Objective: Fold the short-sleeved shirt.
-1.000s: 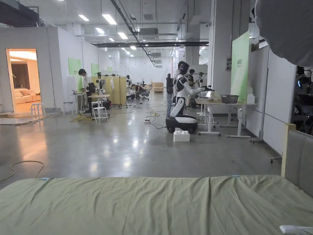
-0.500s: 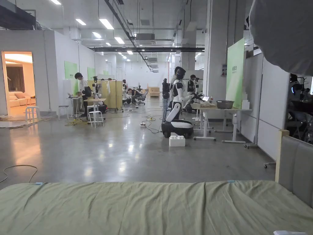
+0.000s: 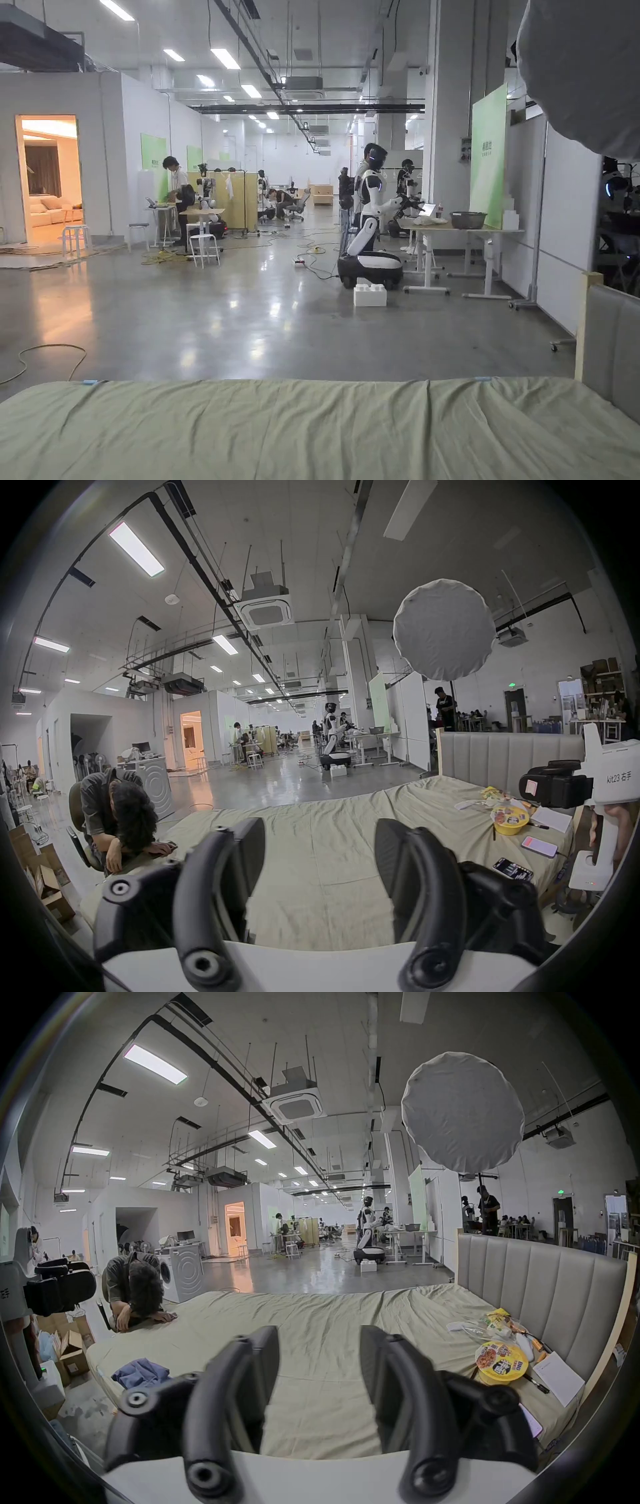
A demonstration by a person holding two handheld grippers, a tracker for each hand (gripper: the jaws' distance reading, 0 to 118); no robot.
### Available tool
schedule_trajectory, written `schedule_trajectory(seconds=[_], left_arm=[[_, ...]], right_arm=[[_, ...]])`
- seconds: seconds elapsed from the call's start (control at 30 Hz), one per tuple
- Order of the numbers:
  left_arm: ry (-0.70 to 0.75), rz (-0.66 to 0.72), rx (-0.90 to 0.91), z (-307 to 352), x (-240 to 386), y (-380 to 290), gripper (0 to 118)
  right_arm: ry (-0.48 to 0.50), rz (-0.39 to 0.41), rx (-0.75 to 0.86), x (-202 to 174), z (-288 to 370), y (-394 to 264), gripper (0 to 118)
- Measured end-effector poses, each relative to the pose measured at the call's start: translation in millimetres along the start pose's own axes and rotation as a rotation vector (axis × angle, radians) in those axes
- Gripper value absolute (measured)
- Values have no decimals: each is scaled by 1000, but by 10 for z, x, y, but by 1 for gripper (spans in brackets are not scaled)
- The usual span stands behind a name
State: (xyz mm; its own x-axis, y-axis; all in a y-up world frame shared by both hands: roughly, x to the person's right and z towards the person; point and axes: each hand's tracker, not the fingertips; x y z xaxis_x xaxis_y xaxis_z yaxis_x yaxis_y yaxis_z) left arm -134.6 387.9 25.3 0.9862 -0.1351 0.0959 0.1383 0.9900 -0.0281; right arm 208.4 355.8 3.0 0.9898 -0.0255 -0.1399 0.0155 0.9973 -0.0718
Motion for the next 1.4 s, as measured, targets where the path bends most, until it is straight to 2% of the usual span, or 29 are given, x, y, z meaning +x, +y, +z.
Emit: schedule_trajectory(seconds=[0.07, 0.1, 0.13, 0.17, 0.2, 0.23, 0.47, 0.7, 1.0, 1.03, 1.07, 1.13, 1.27, 1.4], left_arm=[[4, -2, 3, -22, 2, -16, 80], [3, -1, 2, -22, 1, -24, 86], [-4, 14, 0, -37, -18, -40, 101], [-7, 27, -1, -47, -31, -53, 112], [-7, 41, -1, -47, -47, -68, 118], [-11, 52, 5, -37, -50, -50, 118], [7, 34, 45, -66, -55, 7, 118], [25, 71, 55, -3, -73, -18, 118], [46, 88, 33, 29, -93, -44, 118], [52, 91, 31, 30, -78, -39, 118], [57, 91, 25, 27, -83, -38, 118], [64, 102, 21, 22, -102, -39, 118], [56, 132, 17, 28, -121, -27, 118], [46, 128, 9, 36, -124, -32, 118]], right_arm=[[7, -4, -14, -13, -14, 11, 69], [5, -6, -19, -25, -26, 10, 76], [1, -8, -22, -37, -39, -2, 95], [1, -8, -22, -43, -45, -17, 107], [5, -6, -16, -46, -43, -28, 115], [9, -5, -13, -52, -39, -31, 118], [11, 36, 30, -88, -5, -9, 118], [30, -64, 20, -28, 6, -18, 118], [44, -52, 1, -62, -17, 15, 118], [41, -58, -16, -68, -36, 42, 118], [11, -103, -68, -77, -47, 56, 118], [32, -96, -45, -77, -63, 126, 118], [130, -177, -48, -109, -17, 154, 118], [109, -135, -89, -208, -4, 180, 118]])
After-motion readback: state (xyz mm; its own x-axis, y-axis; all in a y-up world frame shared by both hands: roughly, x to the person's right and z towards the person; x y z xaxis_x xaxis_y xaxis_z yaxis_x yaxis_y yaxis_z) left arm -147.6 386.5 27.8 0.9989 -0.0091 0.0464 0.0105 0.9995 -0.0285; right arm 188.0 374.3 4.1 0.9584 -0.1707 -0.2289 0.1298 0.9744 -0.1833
